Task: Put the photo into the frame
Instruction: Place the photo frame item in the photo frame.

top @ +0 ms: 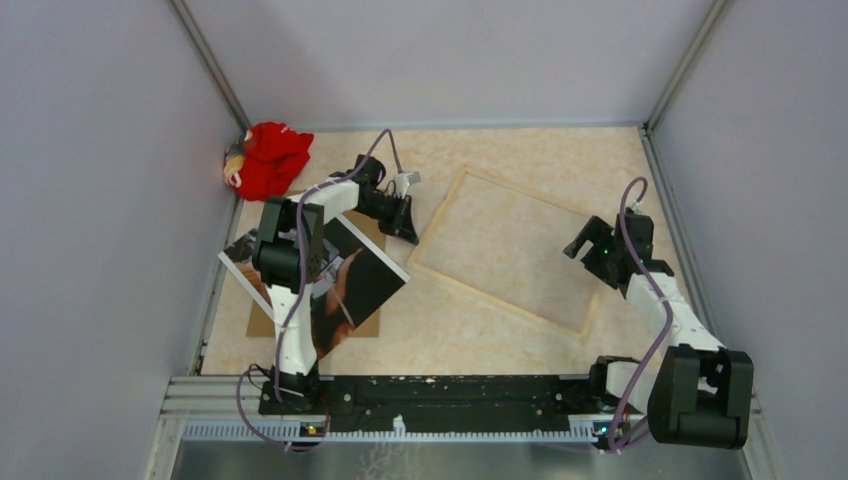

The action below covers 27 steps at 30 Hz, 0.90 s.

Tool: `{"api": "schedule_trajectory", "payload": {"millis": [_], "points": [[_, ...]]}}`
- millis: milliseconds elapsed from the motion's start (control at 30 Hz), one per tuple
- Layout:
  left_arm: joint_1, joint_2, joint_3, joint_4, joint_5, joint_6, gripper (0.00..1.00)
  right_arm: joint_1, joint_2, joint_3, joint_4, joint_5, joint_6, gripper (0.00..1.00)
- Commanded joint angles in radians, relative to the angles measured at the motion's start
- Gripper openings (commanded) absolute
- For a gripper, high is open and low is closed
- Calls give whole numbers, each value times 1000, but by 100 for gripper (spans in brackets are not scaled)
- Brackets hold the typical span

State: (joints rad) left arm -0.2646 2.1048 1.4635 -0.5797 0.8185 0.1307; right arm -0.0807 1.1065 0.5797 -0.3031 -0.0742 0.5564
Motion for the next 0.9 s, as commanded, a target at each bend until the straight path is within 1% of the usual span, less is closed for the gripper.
{"api": "schedule_trajectory", "payload": {"millis": [0,300,567,800,867], "points": [[-8,-25,-2,-8,17,11,0,9,15,65,-11,58,-23,90],[-8,-27,-11,-5,23,11,0,8,15,85,-44,131,-35,93],[-8,-32,-17,-2,20,12,0,9,37,69,-17,83,-22,93],[-7,-34,-20,-1,17,14,0,8,48,52,6,77,-8,92],[-7,-31,-22,2,18,14,0,9,51,48,16,48,-2,91]]}}
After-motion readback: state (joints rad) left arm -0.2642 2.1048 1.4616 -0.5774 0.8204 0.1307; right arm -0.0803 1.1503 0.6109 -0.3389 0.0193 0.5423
